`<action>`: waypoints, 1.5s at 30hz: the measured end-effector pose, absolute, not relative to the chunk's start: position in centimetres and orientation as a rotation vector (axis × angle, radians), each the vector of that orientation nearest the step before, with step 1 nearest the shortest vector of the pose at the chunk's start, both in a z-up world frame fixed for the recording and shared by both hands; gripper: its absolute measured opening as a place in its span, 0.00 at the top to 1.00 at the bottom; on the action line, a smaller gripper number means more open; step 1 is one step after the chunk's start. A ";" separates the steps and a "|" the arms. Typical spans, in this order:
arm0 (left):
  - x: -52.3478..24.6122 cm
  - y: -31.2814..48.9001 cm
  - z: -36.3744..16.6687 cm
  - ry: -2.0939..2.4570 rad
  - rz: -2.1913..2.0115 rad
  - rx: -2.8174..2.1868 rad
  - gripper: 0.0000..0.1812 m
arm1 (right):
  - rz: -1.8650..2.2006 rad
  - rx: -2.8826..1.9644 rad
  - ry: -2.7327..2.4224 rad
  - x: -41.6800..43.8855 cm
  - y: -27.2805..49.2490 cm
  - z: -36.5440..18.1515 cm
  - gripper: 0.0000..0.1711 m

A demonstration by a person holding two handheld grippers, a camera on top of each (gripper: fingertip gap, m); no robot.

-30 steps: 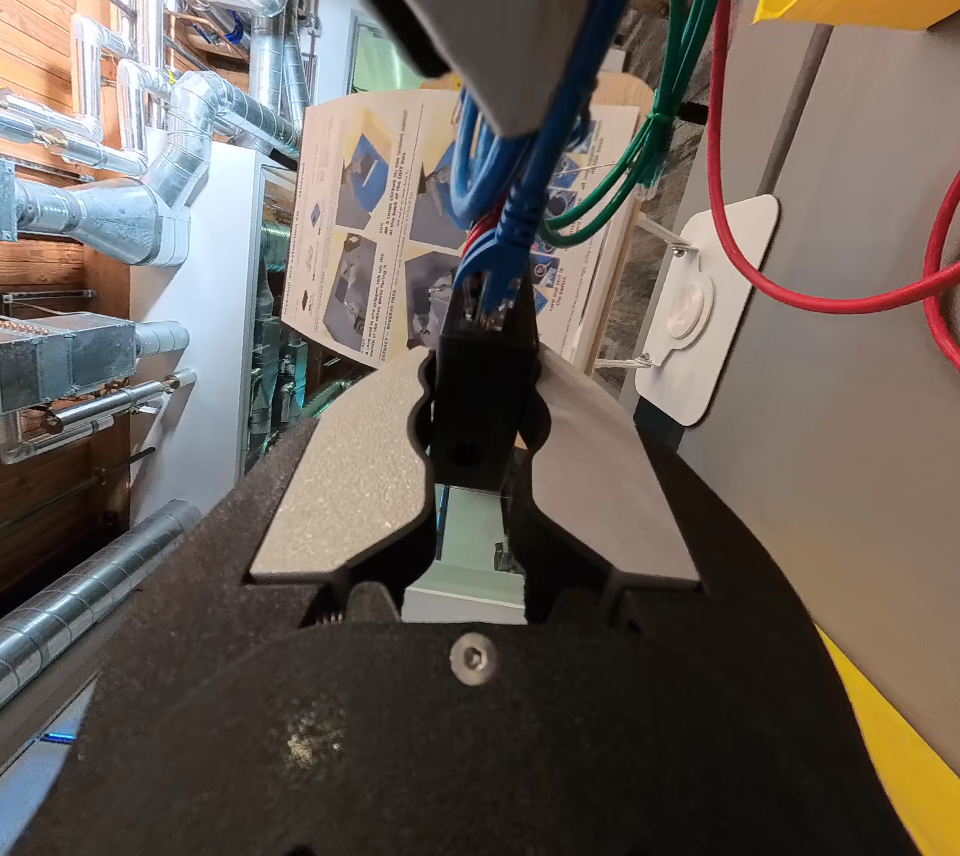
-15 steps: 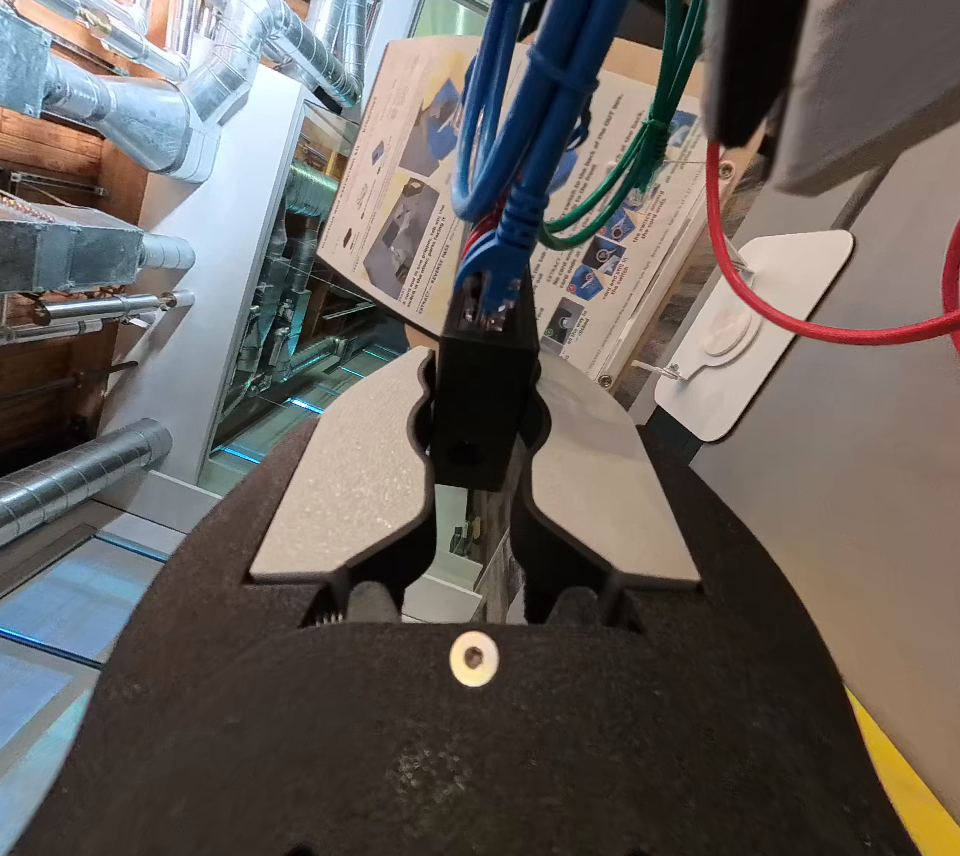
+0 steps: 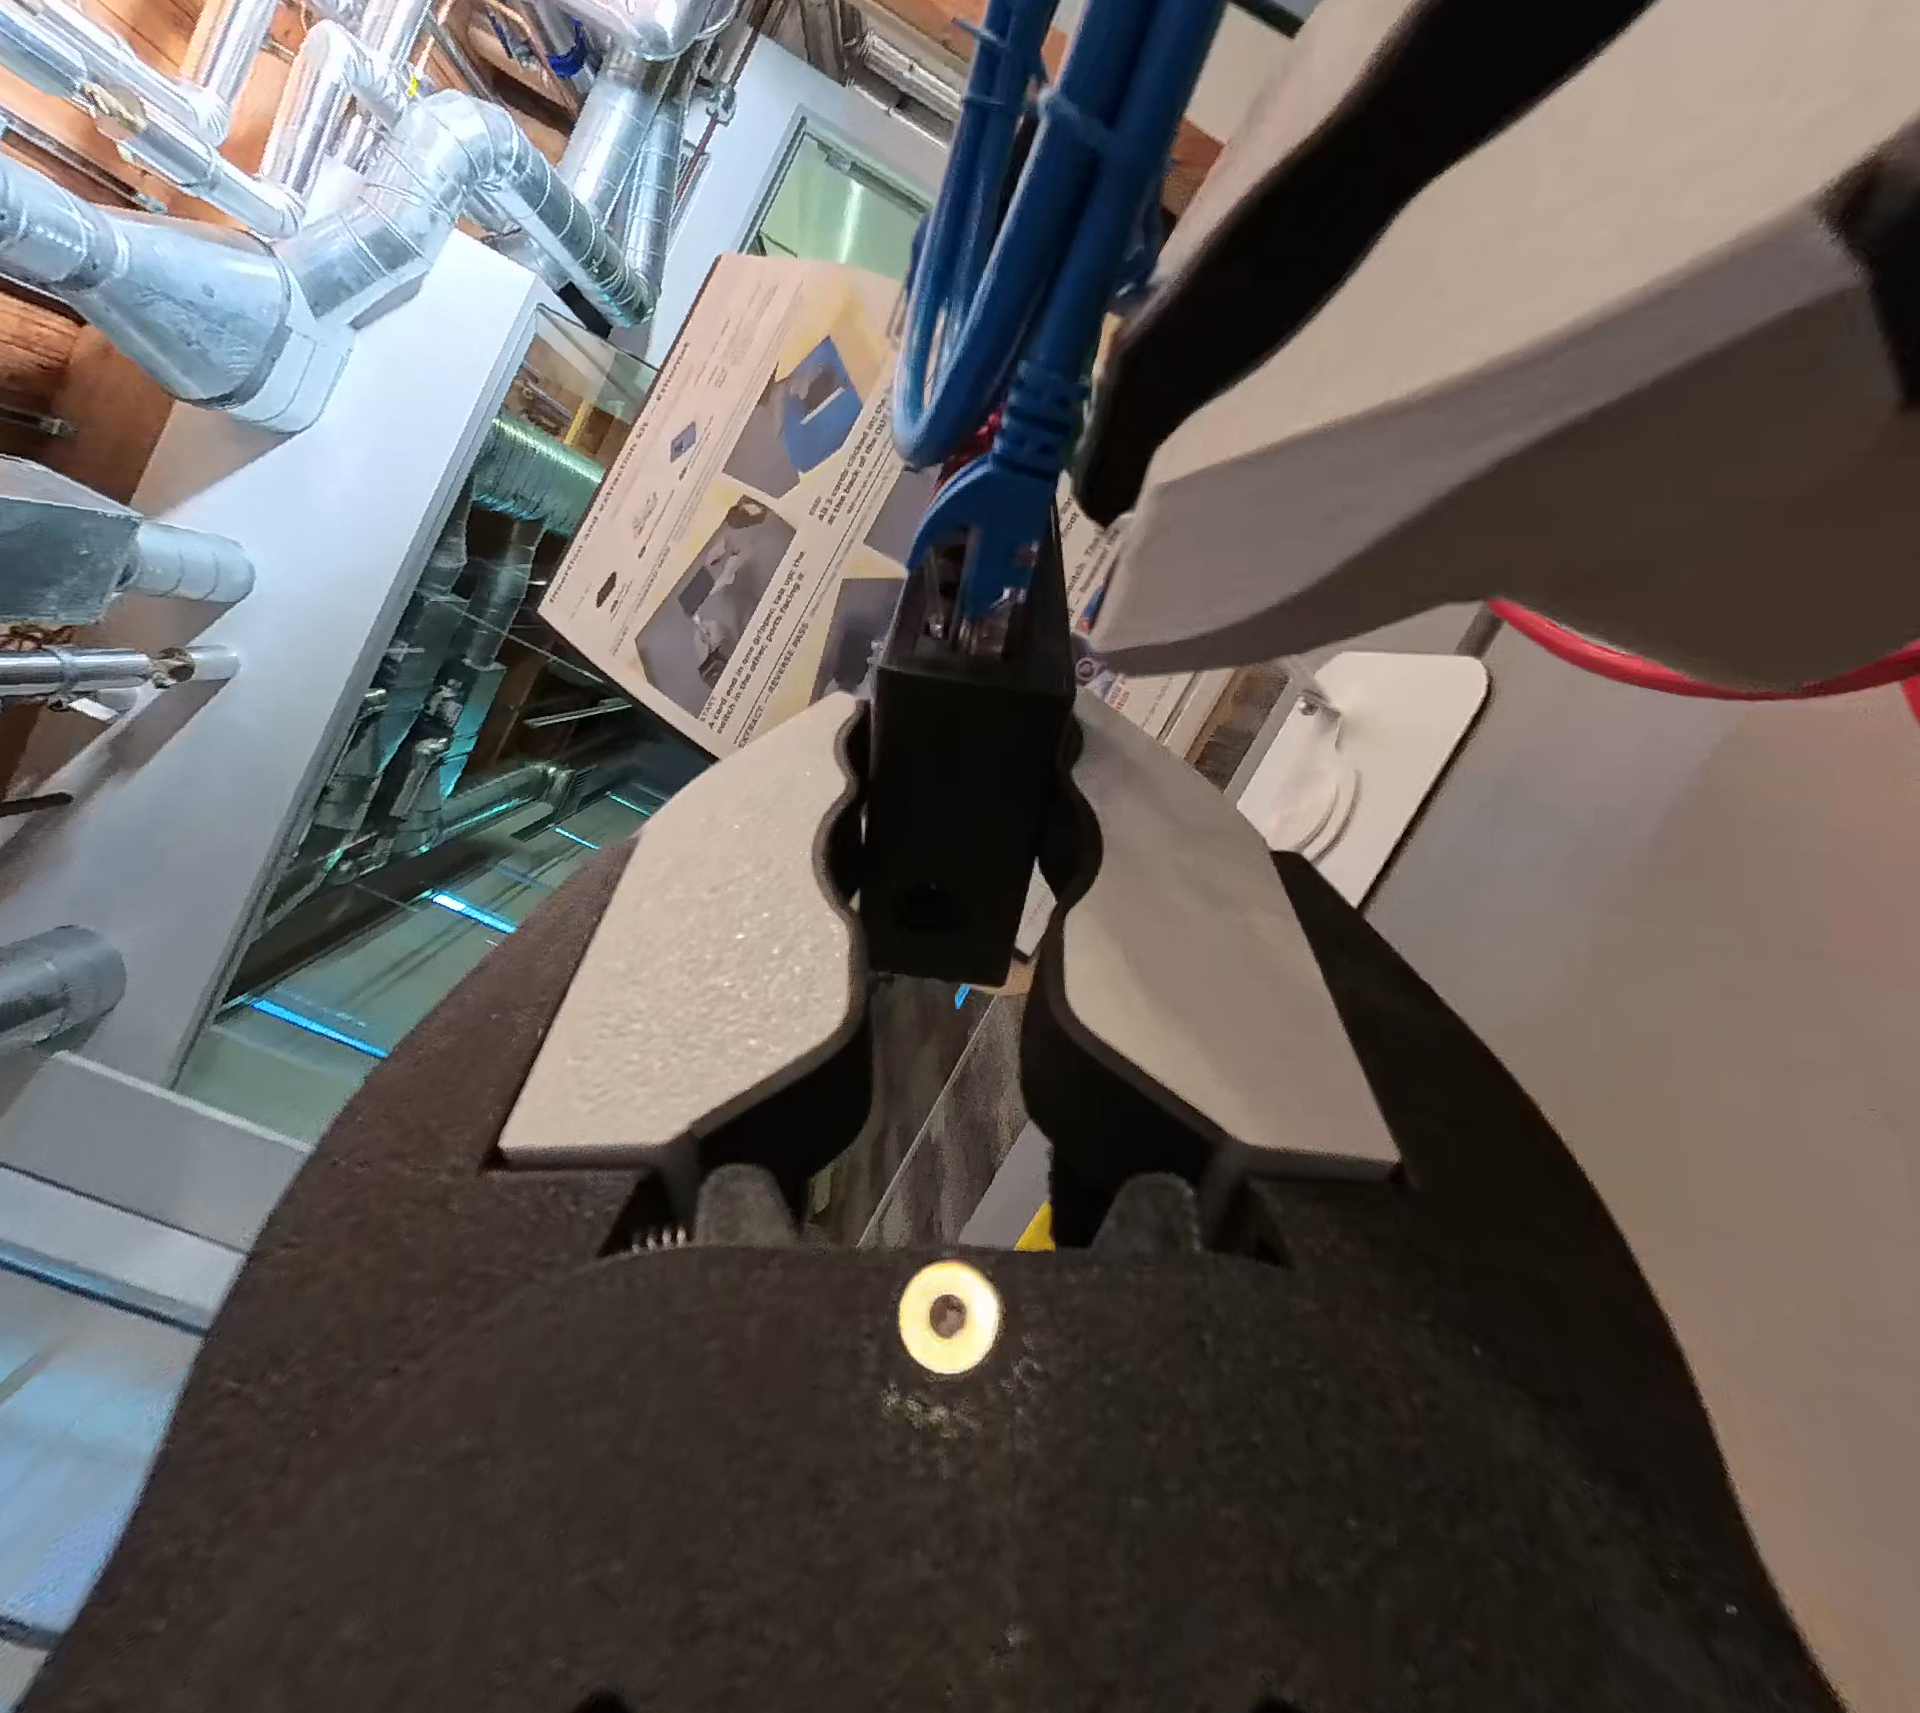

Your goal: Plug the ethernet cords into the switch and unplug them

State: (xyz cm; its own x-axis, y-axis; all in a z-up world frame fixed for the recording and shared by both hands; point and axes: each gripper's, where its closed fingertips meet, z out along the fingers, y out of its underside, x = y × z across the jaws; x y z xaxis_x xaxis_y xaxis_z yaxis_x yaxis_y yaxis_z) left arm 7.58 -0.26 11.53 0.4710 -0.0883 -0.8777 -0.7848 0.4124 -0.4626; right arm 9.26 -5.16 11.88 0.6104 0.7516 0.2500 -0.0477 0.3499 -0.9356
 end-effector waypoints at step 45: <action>10.2 -9.2 17.0 1.042 0.973 -0.533 0.82 | 0.731 -0.491 -0.715 11.2 -13.4 15.3 0.93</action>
State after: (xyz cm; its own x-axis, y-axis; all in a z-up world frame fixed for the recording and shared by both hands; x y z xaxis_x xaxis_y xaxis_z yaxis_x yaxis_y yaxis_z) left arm 10.20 -9.24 17.03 0.1656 0.4102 -0.8969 -0.8666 0.4946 0.0662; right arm 11.16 -13.42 15.33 0.5306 0.7417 0.4104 -0.4268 0.6520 -0.6267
